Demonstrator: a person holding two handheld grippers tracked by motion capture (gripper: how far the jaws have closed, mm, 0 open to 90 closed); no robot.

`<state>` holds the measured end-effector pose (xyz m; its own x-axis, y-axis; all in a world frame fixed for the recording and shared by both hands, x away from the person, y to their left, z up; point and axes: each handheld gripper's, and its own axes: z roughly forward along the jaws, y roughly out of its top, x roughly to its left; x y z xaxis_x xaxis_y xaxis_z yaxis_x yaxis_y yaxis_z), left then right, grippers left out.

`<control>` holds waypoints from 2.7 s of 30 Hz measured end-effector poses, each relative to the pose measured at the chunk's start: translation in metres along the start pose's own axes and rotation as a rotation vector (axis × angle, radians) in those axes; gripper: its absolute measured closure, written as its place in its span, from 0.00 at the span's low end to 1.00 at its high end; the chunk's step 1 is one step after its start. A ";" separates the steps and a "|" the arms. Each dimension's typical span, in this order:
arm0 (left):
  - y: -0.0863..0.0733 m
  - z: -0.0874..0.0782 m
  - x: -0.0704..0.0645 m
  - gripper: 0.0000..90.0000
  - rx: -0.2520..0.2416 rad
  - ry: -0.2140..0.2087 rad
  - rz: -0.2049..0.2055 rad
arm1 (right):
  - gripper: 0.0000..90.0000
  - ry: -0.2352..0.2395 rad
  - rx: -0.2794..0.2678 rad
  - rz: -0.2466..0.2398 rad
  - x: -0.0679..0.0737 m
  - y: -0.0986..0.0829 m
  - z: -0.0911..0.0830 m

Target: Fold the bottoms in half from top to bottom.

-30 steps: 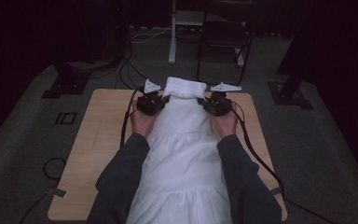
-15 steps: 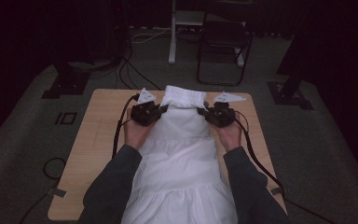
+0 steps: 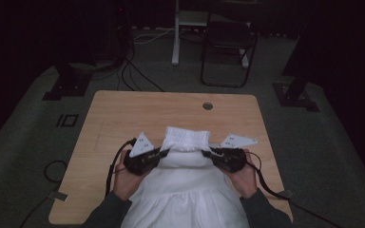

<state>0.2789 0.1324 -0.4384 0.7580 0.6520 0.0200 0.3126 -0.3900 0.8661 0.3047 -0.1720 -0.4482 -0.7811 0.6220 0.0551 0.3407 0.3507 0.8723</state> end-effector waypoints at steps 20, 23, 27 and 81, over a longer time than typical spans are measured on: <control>-0.097 0.055 -0.006 0.91 0.293 -0.022 -0.079 | 0.90 0.025 0.315 0.007 0.020 -0.083 0.068; -0.091 0.063 0.001 0.91 0.296 0.000 -0.081 | 0.90 0.002 0.313 0.001 0.012 -0.079 0.076; -0.080 0.079 0.013 0.91 0.309 0.034 -0.082 | 0.90 -0.023 0.313 -0.002 -0.008 -0.070 0.089; 0.032 0.024 0.033 0.93 -0.027 0.055 -0.020 | 0.92 -0.024 -0.062 -0.037 -0.056 0.041 0.017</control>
<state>0.3278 0.1255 -0.4217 0.7186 0.6948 0.0291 0.3113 -0.3588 0.8800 0.3718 -0.1807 -0.4237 -0.7792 0.6266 0.0114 0.2787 0.3303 0.9018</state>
